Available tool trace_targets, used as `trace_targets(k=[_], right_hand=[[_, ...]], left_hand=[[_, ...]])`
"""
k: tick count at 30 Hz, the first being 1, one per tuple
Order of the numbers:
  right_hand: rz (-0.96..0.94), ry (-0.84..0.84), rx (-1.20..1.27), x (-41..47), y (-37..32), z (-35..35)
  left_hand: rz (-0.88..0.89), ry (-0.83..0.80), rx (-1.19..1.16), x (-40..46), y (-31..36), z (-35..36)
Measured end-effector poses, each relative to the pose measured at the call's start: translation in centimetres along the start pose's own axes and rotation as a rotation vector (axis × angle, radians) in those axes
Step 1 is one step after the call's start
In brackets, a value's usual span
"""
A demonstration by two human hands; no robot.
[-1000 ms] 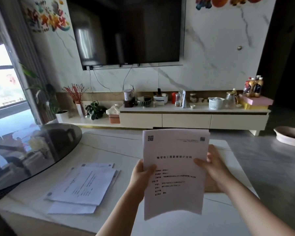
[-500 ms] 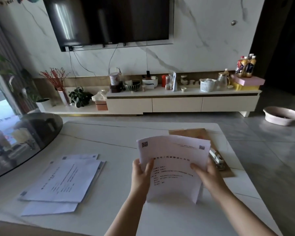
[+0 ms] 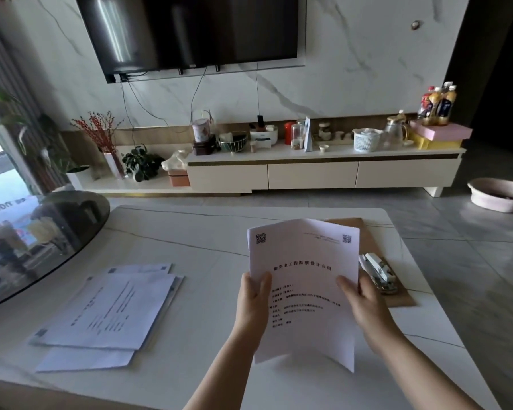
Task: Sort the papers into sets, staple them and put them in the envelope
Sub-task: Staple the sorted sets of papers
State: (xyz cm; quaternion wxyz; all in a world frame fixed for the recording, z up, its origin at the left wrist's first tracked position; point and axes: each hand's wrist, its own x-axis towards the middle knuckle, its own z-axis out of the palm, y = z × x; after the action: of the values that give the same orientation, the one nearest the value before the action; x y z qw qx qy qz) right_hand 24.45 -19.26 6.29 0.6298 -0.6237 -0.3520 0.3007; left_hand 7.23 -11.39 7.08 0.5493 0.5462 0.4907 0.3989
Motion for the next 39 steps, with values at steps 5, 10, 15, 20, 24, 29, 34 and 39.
trace_targets(k=[5,10,15,20,24,29,34,39], right_hand=[[-0.002,0.004,0.015,-0.3,-0.5,0.2],[0.016,0.006,-0.048,-1.3,0.7,0.1],[0.030,0.021,-0.058,-1.5,0.7,-0.5],[0.057,0.038,-0.085,-2.2,2.6,-0.5],[0.087,0.033,-0.104,-1.5,2.9,-1.5],[0.160,0.034,-0.151,-1.4,3.3,-1.9],[0.255,0.023,-0.178,-1.0,5.2,-2.3],[0.317,0.018,-0.199,-0.6,7.2,-2.5]], left_hand=[[0.001,0.028,-0.024,-0.3,0.4,-0.7],[-0.023,-0.016,-0.006,-1.8,-0.6,-1.2],[-0.018,-0.050,0.020,-2.1,0.0,-1.6],[-0.049,-0.052,0.040,-2.3,-0.7,-1.3],[-0.094,-0.004,0.013,-1.8,-0.5,-1.3],[-0.189,0.056,-0.040,-1.9,-1.3,-1.4],[-0.268,0.092,-0.098,-2.2,-3.3,-1.1],[-0.320,0.085,-0.076,-0.9,-5.7,0.2]])
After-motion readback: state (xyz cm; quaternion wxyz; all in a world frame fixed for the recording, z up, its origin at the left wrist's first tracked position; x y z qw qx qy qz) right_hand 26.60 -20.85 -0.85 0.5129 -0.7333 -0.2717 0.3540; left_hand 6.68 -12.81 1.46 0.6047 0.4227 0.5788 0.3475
